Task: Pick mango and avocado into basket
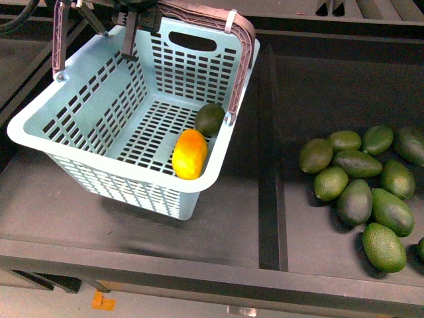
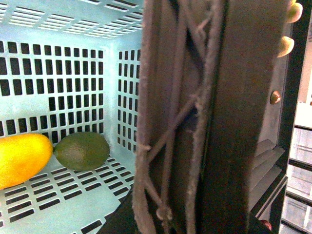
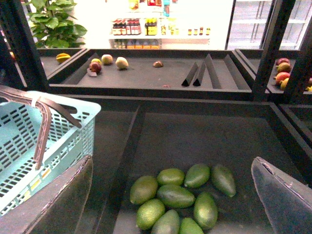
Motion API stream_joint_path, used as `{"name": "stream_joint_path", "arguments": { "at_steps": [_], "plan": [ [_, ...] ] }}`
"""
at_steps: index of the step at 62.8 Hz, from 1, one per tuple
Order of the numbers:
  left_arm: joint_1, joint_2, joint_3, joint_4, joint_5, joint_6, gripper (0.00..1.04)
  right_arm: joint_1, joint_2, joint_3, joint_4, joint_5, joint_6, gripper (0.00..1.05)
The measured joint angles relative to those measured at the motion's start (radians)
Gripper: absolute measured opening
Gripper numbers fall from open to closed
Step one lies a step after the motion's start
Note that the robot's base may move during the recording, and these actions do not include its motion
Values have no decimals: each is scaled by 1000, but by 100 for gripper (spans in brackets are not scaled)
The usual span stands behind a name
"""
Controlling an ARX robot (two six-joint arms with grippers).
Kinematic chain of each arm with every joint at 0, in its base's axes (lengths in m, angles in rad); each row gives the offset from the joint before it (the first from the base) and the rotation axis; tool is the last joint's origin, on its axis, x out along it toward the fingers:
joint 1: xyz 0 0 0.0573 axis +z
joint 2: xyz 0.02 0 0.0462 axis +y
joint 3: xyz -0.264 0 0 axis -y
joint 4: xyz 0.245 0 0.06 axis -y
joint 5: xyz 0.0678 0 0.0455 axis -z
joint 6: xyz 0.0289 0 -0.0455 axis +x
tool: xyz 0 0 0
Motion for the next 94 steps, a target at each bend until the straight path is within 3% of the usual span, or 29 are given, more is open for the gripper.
{"name": "stream_joint_path", "arguments": {
  "at_steps": [19,33,46,54,63,65,71,75,79,84,94],
  "plan": [
    [7,5,-48,-14,21,-74,15,0,0,0,0,0,0,96],
    [26,-15,-122,18,-3,-136,58,0,0,0,0,0,0,96],
    [32,-206,-337,77,-156,-214,97,0,0,0,0,0,0,96],
    [30,-343,-469,23,-229,-243,96,0,0,0,0,0,0,96],
    [30,-357,-486,21,-230,-254,96,0,0,0,0,0,0,96],
    [35,-355,-523,112,-187,-166,93,0,0,0,0,0,0,96],
    [67,-376,-808,714,19,385,74,0,-2,0,0,0,0,96],
    [90,-405,-989,1074,58,782,61,0,-1,0,0,0,0,96],
    [121,-484,-1101,1296,76,1138,49,0,-1,0,0,0,0,96],
    [157,-610,-1197,1384,94,1402,32,0,-1,0,0,0,0,96],
    [197,-732,-1379,1389,146,1560,2,0,-1,0,0,0,0,96]
  ]
}}
